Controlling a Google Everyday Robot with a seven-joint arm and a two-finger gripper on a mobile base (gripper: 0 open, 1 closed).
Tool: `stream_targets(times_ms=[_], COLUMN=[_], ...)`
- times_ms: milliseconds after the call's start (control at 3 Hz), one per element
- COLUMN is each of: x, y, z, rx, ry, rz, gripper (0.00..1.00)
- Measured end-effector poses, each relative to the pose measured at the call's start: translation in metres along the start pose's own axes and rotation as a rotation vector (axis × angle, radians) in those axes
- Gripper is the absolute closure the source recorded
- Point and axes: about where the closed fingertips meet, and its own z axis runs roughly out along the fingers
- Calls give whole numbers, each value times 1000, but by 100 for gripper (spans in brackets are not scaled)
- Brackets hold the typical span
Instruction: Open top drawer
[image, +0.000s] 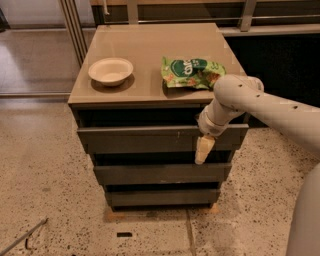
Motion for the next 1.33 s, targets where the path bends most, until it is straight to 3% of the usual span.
stream_targets(times_ms=[1333], x=[15], y=[39], z=[-13], rx=[-100], ry=[11], rz=[76], gripper=[0])
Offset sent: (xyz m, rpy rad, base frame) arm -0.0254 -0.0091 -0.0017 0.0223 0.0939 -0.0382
